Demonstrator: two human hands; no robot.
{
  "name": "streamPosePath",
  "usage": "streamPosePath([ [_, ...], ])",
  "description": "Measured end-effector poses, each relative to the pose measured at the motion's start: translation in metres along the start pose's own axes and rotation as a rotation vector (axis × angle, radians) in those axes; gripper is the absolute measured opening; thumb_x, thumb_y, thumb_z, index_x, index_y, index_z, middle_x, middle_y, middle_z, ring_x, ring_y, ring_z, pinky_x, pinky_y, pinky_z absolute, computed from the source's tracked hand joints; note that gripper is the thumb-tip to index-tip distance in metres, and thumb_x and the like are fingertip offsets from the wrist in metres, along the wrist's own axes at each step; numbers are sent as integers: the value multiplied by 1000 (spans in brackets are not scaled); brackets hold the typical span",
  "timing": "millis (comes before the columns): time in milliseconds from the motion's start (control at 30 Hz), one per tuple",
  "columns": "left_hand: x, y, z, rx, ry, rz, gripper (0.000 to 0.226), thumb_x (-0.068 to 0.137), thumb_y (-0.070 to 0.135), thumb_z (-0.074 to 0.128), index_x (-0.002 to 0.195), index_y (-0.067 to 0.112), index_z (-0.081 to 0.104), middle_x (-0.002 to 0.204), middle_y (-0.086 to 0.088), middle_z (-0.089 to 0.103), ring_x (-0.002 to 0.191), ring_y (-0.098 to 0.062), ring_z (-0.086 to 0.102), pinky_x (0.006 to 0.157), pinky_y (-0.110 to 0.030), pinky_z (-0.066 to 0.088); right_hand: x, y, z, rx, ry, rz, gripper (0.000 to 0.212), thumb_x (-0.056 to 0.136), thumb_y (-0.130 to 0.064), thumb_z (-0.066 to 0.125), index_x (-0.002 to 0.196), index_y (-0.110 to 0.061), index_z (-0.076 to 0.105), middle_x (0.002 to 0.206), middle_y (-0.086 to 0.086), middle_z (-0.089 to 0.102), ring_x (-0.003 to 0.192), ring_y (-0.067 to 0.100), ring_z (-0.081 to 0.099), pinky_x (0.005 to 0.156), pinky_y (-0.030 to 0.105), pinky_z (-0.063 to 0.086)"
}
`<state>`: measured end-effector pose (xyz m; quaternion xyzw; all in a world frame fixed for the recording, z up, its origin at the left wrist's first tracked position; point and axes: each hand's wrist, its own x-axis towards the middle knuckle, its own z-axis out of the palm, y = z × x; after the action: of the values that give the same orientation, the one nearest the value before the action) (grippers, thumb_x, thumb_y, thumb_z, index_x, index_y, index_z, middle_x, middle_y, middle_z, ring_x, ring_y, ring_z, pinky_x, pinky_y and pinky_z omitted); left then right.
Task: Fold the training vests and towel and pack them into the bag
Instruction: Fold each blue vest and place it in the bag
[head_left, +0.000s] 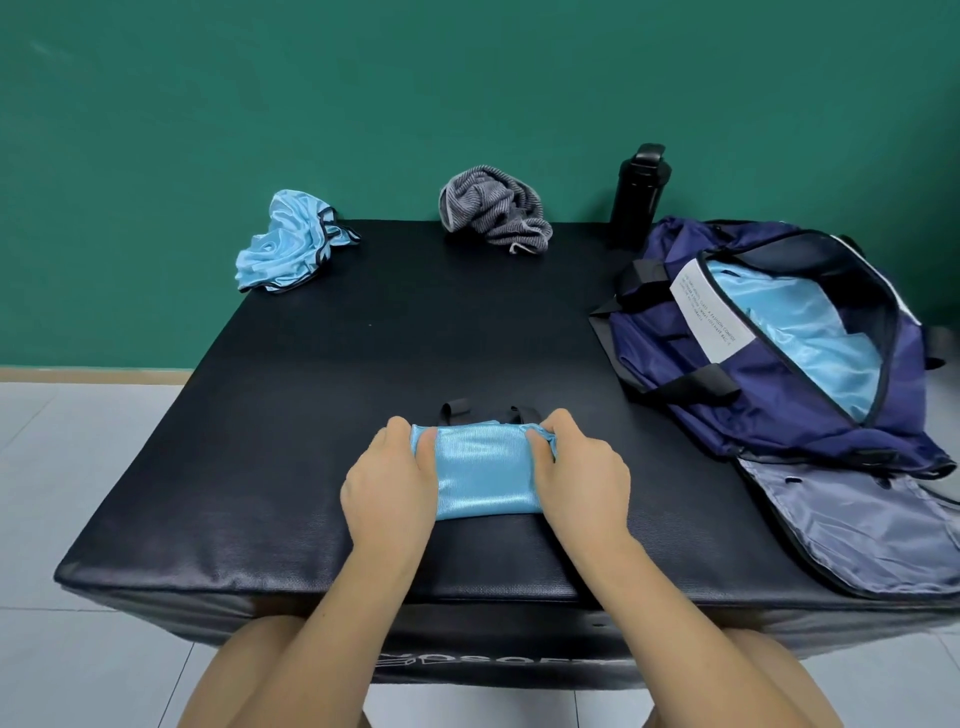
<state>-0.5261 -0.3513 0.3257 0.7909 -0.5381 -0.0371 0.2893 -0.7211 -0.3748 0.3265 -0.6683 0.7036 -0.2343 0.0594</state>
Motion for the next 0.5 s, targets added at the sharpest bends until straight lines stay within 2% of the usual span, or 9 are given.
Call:
streamPosePath([
  [100, 2, -5, 4, 25, 33, 41, 35, 106, 45, 52, 86, 19, 42, 85, 4, 46, 68, -23, 50, 58, -38, 43, 1, 2, 6, 5, 79, -39, 24, 105, -40, 58, 90, -23, 48, 58, -7, 47, 54, 21, 44, 55, 36, 36],
  [167, 4, -6, 7, 40, 50, 64, 31, 106, 43, 55, 89, 19, 45, 92, 3, 45, 79, -22, 48, 60, -39, 45, 2, 5, 11, -1, 166, -92, 23, 103, -36, 63, 88, -23, 51, 72, -7, 51, 65, 21, 46, 64, 40, 43],
  [300, 5, -10, 10, 13, 55, 69, 24, 104, 46, 54, 100, 22, 50, 100, 4, 49, 89, -23, 46, 77, -43, 46, 2, 7, 20, -88, 228, -110, 13, 104, -35, 58, 107, -23, 60, 102, -1, 51, 85, 23, 45, 78, 41, 42],
  [400, 7, -12, 10, 30, 2, 39, 34, 105, 52, 50, 99, 19, 55, 102, 1, 48, 93, -23, 44, 82, -43, 44, 2, 6, 23, -122, 200, -135, 19, 105, -32, 54, 120, -23, 58, 113, -1, 53, 93, 22, 46, 83, 39, 41],
  [500, 13, -11, 4, -88, -108, -47, 39, 104, 57, 52, 92, 20, 55, 103, 3, 51, 96, -23, 45, 88, -41, 40, 3, 6, 24, -118, 165, -139, 22, 106, -32, 53, 126, -24, 56, 118, -2, 54, 98, 22, 48, 86, 38, 42],
])
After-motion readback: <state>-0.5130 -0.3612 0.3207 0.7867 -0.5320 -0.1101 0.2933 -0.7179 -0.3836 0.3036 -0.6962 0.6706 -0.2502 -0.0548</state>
